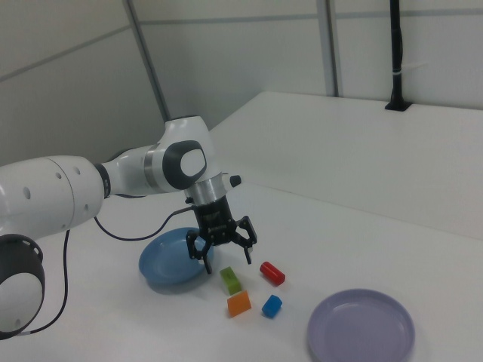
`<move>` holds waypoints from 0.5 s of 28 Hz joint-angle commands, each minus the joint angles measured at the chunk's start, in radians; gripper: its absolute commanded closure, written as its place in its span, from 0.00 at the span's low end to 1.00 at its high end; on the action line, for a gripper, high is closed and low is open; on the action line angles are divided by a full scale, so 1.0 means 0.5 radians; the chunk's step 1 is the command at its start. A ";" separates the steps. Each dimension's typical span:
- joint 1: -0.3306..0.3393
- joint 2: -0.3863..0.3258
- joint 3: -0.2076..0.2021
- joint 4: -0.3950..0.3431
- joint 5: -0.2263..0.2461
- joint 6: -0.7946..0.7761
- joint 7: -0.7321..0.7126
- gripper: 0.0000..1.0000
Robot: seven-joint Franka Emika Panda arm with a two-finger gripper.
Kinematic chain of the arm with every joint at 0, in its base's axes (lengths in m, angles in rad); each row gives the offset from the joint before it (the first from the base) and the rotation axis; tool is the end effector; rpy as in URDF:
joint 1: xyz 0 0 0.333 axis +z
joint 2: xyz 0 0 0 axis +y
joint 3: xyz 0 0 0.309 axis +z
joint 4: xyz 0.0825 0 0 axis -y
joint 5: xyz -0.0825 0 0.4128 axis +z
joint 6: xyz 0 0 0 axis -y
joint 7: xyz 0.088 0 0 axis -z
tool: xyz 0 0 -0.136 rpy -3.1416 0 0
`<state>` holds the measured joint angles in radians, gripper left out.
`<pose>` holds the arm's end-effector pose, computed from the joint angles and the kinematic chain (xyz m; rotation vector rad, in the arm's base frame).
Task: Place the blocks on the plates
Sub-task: 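Lower the open gripper onto the green block, then close the gripper on the green block and lift it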
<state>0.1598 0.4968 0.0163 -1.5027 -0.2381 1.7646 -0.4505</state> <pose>0.6792 0.0917 0.3188 2.7542 1.0042 -0.3864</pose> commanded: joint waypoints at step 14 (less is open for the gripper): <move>0.147 0.151 -0.017 -0.017 -0.269 -0.001 -0.016 0.01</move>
<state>0.2227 0.5744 0.0166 -1.5132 -0.3541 1.7646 -0.4503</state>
